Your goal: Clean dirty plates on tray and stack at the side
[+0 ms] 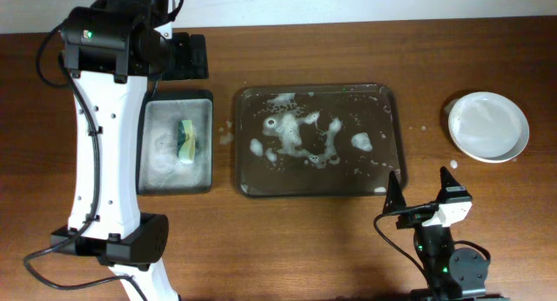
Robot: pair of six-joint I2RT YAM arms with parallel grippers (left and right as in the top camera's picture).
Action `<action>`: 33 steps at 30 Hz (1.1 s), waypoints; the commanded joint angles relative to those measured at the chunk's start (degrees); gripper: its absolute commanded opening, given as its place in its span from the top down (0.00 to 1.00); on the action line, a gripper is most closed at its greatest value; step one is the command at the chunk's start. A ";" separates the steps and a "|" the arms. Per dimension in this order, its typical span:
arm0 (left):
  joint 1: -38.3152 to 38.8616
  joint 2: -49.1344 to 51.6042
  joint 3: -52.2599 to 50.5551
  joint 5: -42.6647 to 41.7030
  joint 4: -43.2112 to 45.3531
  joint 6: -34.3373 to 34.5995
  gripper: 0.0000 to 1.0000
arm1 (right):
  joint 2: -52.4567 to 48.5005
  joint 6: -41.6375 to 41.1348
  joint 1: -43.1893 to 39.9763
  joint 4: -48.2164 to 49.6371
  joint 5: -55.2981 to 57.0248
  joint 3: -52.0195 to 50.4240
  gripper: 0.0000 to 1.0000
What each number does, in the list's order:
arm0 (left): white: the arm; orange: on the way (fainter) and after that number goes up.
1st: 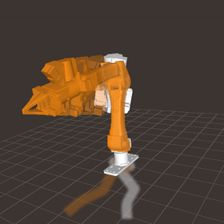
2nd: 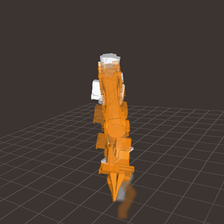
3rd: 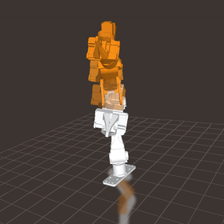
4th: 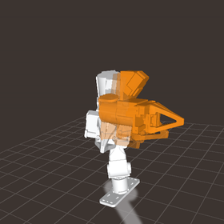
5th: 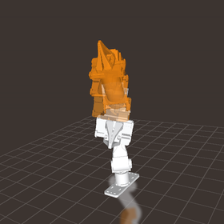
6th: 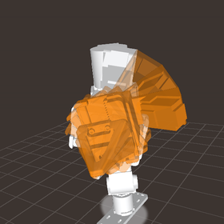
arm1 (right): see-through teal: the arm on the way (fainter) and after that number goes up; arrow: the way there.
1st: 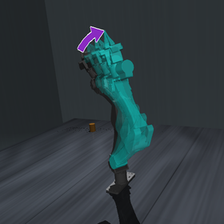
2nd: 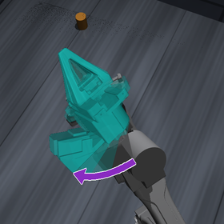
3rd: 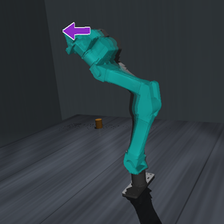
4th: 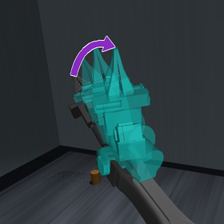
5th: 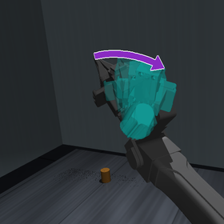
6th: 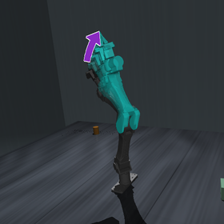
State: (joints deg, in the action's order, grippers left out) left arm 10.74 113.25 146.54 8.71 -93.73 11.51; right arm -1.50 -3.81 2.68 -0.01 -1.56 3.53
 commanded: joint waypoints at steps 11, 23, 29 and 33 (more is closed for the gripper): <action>-0.42 -0.35 0.52 -0.39 -0.04 -0.92 0.01 | 1.14 0.39 0.79 -4.44 -0.35 -3.21 0.02; -0.42 -0.35 0.52 -0.39 -0.04 -0.92 0.01 | 1.14 0.39 0.79 -4.44 -0.33 -3.21 0.02; -0.42 -0.35 0.52 -0.39 -0.02 -0.92 0.01 | 1.14 0.39 0.79 -4.44 -0.35 -3.21 0.02; -0.42 -0.35 0.52 -0.39 -0.04 -0.92 0.01 | 1.14 0.39 0.79 -4.44 -0.33 -3.21 0.02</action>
State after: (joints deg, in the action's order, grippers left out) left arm 10.74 113.25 146.54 8.71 -93.73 11.51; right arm -0.80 -3.84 2.85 -4.32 -1.56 0.73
